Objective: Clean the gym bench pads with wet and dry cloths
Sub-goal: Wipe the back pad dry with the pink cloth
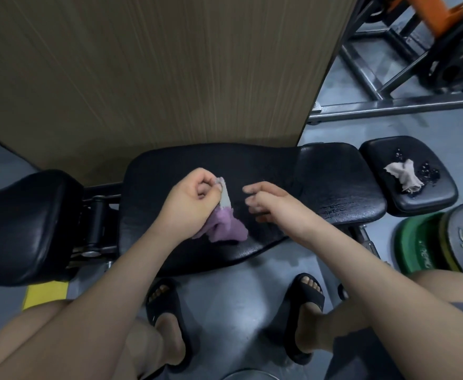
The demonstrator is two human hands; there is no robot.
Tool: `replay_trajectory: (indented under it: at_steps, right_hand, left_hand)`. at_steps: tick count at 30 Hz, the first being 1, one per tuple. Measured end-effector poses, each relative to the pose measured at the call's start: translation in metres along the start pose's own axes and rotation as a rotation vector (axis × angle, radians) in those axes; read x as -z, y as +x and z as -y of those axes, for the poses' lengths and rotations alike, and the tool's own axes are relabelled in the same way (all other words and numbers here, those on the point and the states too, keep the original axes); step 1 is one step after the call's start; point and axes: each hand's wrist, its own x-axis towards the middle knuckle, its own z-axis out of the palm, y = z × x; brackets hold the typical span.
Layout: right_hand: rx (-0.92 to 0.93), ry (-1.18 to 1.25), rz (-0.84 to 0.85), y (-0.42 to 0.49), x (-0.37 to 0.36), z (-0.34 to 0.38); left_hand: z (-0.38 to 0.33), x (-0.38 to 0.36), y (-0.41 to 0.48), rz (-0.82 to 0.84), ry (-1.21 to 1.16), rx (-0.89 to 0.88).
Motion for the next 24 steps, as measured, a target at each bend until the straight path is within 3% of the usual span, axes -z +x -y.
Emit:
replay_trajectory:
  at_steps: [5, 8, 10, 15, 17, 19, 21, 24]
  right_hand:
    - [0.19, -0.256, 0.102, -0.005, -0.003, -0.003]
    - [0.352, -0.391, -0.028, -0.003, -0.005, -0.006]
    - [0.391, -0.359, -0.074, -0.004, -0.002, -0.001]
    - [0.414, -0.057, 0.008, -0.016, 0.005, 0.017]
    - [0.416, -0.052, -0.012, -0.019, 0.006, 0.02]
    - [0.413, -0.083, -0.039, -0.02, 0.008, 0.022]
    - [0.409, -0.099, -0.084, -0.02, 0.01, 0.024]
    - [0.355, -0.176, -0.182, -0.02, 0.015, 0.028]
  left_hand:
    - [-0.006, 0.002, 0.001, -0.078, -0.063, -0.008]
    - [-0.004, 0.002, 0.001, -0.092, -0.039, -0.004]
    - [-0.002, 0.004, 0.002, -0.123, 0.017, 0.012]
    - [0.004, 0.004, 0.003, -0.199, 0.238, 0.082]
    - [-0.001, 0.002, 0.0, -0.097, 0.074, 0.048]
    - [-0.014, 0.0, -0.009, 0.157, -0.125, 0.018]
    - [-0.02, -0.001, -0.016, 0.302, -0.039, -0.086]
    - [-0.018, -0.001, -0.012, 0.216, -0.028, -0.153]
